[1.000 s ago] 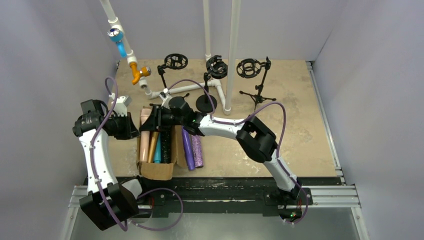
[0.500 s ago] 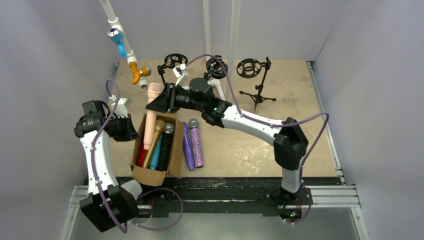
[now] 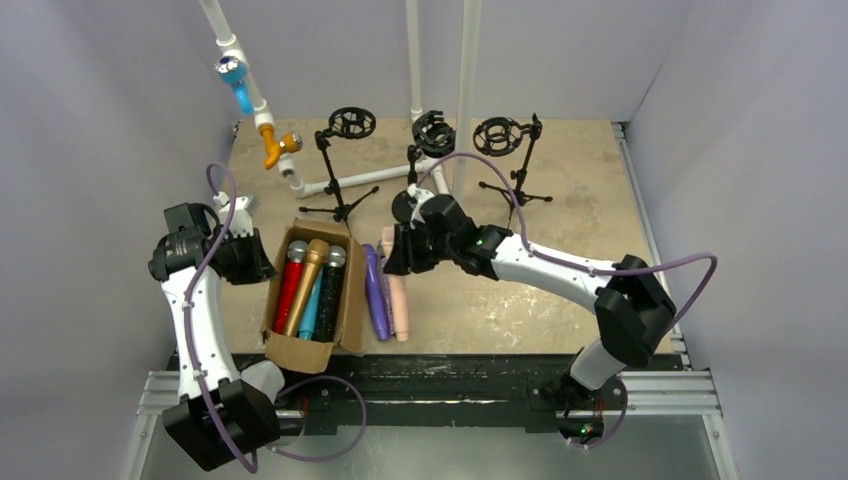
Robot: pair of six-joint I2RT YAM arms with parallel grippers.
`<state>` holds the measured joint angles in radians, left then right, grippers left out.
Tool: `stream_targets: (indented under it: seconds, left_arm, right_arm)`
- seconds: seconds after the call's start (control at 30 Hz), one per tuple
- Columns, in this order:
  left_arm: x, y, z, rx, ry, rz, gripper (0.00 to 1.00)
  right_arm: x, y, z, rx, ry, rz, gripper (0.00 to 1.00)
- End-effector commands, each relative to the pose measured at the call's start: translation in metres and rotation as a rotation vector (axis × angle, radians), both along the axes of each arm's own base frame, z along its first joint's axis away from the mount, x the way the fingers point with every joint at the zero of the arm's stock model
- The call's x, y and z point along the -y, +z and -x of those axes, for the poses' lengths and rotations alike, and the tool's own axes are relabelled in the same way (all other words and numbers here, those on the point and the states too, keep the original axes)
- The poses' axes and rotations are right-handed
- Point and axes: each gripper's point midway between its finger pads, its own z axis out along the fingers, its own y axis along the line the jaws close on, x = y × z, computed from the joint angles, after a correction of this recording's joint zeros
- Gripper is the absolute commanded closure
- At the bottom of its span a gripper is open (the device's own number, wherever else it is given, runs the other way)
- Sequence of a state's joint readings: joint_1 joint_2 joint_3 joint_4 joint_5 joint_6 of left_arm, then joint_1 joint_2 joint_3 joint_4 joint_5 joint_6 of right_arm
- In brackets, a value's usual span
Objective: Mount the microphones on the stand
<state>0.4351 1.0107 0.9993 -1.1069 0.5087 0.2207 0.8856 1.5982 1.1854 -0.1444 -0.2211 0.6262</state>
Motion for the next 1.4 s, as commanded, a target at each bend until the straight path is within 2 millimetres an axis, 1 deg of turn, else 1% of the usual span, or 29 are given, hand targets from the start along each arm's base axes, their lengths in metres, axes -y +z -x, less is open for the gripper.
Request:
stream_targets:
  seconds: [0.0,0.1,0.2,0.3,0.4,0.53,0.67,0.77,0.93,1.0,1.1,1.17,1.23,1.3,1.37]
  left_arm:
    - [0.002,0.025,-0.015,0.113,0.018,0.007,1.00]
    - [0.001,0.030,-0.014,0.121,0.036,0.001,1.00]
    - [-0.004,0.034,-0.014,0.126,0.071,-0.020,1.00]
    - [-0.006,0.034,-0.013,0.129,0.087,-0.031,1.00]
    - [-0.005,0.031,-0.014,0.136,0.089,-0.021,1.00]
    - [-0.009,0.026,-0.016,0.123,0.110,-0.035,1.00]
    - [-0.011,0.023,-0.016,0.120,0.116,-0.038,1.00]
    - [-0.007,0.024,-0.019,0.126,0.115,-0.015,1.00]
    - [-0.003,0.023,-0.024,0.127,0.111,0.028,1.00]
    - [-0.002,0.022,-0.025,0.127,0.108,0.034,1.00]
    - [-0.001,0.021,-0.026,0.125,0.107,0.041,1.00]
    - [-0.001,0.021,-0.026,0.126,0.110,0.046,1.00]
    - [0.001,0.022,-0.025,0.130,0.111,0.054,1.00]
    - [0.002,0.023,-0.026,0.137,0.115,0.062,1.00]
    - [0.002,0.022,-0.026,0.141,0.122,0.066,1.00]
  right_arm:
    - [0.044,-0.043,-0.009,-0.008,-0.096,0.117,0.95]
    - [0.053,-0.064,-0.015,-0.029,-0.118,0.132,0.95]
    - [0.056,-0.082,-0.022,-0.052,-0.131,0.152,0.95]
    - [0.059,-0.098,-0.035,-0.064,-0.160,0.174,0.94]
    - [0.058,-0.110,-0.050,-0.074,-0.189,0.185,0.91]
    - [0.051,-0.118,-0.061,-0.107,-0.219,0.185,0.88]
    - [0.045,-0.114,-0.067,-0.136,-0.266,0.145,0.74]
    - [0.042,-0.110,-0.069,-0.156,-0.297,0.117,0.60]
    - [0.042,-0.105,-0.065,-0.178,-0.303,0.102,0.43]
    - [0.045,-0.100,-0.063,-0.174,-0.305,0.108,0.38]
    - [0.052,-0.082,-0.066,-0.134,-0.329,0.114,0.39]
    - [0.053,-0.056,-0.066,-0.098,-0.348,0.080,0.42]
    - [0.046,-0.020,-0.063,-0.056,-0.352,0.012,0.44]
    - [0.031,0.015,-0.056,-0.013,-0.329,-0.042,0.44]
    - [0.008,0.040,-0.045,0.008,-0.277,-0.078,0.44]
